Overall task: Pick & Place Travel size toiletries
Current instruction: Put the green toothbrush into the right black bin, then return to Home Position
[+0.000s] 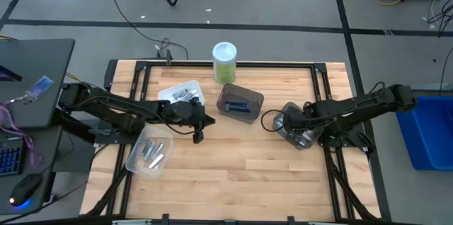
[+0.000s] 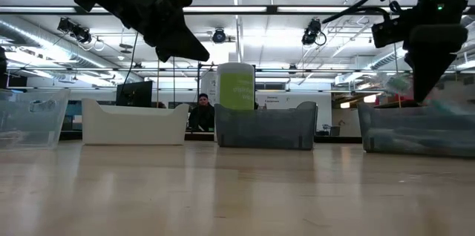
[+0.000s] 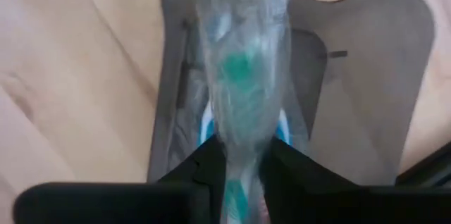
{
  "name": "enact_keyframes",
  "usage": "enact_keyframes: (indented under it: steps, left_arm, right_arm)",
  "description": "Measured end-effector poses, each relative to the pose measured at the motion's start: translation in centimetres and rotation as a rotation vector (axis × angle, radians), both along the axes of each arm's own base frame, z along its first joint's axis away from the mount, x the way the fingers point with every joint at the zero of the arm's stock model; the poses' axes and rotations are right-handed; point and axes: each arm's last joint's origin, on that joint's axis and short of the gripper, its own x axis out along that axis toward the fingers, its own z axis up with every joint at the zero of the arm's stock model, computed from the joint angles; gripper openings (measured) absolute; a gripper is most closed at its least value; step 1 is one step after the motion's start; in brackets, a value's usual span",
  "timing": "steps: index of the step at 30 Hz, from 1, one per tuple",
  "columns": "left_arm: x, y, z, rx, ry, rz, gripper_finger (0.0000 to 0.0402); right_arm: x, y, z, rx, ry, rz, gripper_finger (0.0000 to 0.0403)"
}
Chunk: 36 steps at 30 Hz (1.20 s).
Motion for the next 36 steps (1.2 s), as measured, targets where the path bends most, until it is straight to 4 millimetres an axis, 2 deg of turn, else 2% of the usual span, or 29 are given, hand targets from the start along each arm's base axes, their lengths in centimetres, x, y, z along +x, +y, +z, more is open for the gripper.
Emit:
enact_keyframes:
  steps: [6, 13, 17, 22, 26, 29, 33, 36]
  left_arm:
    - [0.0, 0.0, 0.0, -0.015, -0.003, 0.011, 0.0044]
    - [0.0, 0.0, 0.0, -0.009, -0.001, 0.012, 0.0043]
    - [-0.2, 0.0, 0.2, -0.009, -0.006, 0.013, 0.0043]
    - [-1.3, 0.3, 2.1, 0.003, -0.066, 0.014, 0.0043]
    - [-4.2, 1.0, 4.9, 0.005, -0.130, 0.040, 0.0043]
    - [-7.5, 1.5, 7.0, 0.016, -0.178, 0.087, 0.0043]
    - [-12.1, 1.9, 8.9, 0.055, -0.250, 0.199, 0.0043]
    - [-15.0, 2.0, 9.5, 0.074, -0.286, 0.259, 0.0043]
  right_arm:
    - [0.3, -0.7, 0.1, -0.083, -0.033, -0.045, 0.0115]
    - [1.5, -0.9, 0.6, -0.058, -0.150, -0.059, 0.0125]
    - [3.1, -0.6, 2.7, -0.008, -0.305, 0.001, 0.0122]
    - [5.1, -0.1, 6.5, -0.020, -0.497, 0.323, 0.0124]
    - [5.1, 0.0, 9.7, -0.105, -0.601, 0.535, 0.0122]
    - [4.2, -0.2, 11.4, -0.175, -0.659, 0.614, 0.0119]
    - [1.9, -0.4, 12.7, -0.217, -0.735, 0.644, 0.0114]
    - [0.0, -0.6, 12.5, -0.217, -0.789, 0.640, 0.0108]
